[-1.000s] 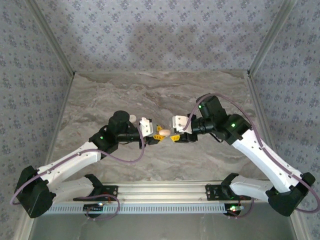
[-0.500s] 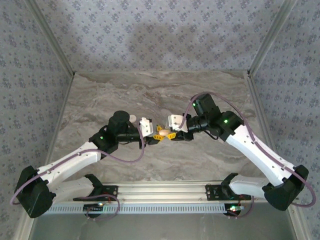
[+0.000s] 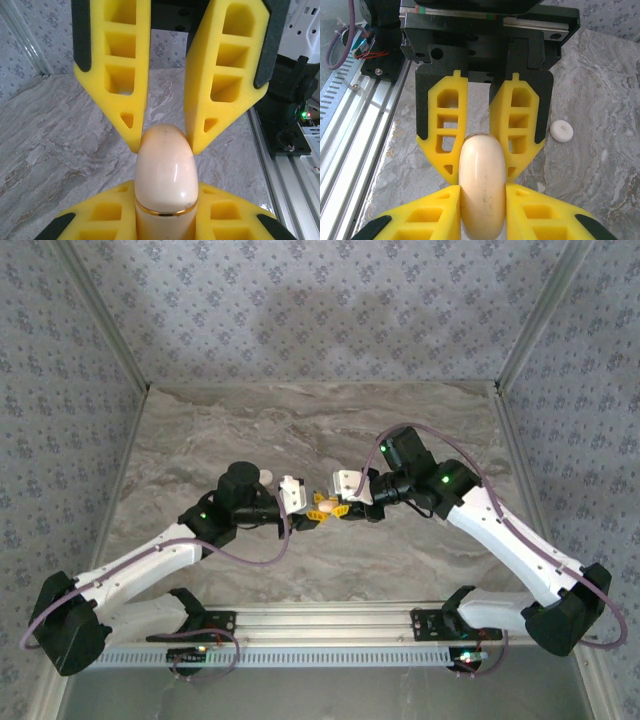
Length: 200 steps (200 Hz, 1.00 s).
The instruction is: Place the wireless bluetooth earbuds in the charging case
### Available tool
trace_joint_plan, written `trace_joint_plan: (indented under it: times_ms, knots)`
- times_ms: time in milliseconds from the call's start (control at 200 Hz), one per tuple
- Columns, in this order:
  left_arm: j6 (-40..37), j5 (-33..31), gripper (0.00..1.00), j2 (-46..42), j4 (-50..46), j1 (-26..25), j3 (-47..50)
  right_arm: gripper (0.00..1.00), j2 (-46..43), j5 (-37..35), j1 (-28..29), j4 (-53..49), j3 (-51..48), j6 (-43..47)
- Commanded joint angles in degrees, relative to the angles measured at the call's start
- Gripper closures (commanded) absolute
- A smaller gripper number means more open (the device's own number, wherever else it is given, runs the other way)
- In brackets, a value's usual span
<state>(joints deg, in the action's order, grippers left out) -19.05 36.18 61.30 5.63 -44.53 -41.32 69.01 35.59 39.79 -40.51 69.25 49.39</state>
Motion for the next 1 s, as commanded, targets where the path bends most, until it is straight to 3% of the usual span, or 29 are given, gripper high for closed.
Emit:
trace_joint_plan:
  times_ms: [0,95,230,520,780,994]
  knots:
    - [-0.6,1.0,0.88,-0.1,2.5,-0.3,-1.5,0.72,0.9,1.1,0.7,-2.6,0.8,1.4]
    - [-0.7,1.0,0.88,-0.2,2.5,-0.4,-1.6,0.67,1.0,1.1,0.8,-2.6,0.8,1.5]
    - [-0.7,0.9,0.88,-0.3,2.6,-0.4,-1.6,0.66,1.3,1.0,0.8,-2.8,0.8,1.6]
    - [-0.9,0.4,0.85,-0.6,2.4,-0.4,-1.6,0.78,1.4,0.8,0.7,-4.1,1.6,1.9]
    - [-1.0,-1.7,0.60,-1.0,1.0,-0.4,-1.1,0.79,0.5,-0.1,-1.0,-6.8,0.3,1.7]
    - [0.6,-5.9,0.47,-2.7,0.5,-0.5,1.3,0.79,0.6,-1.4,-5.3,-8.5,-3.8,1.3]
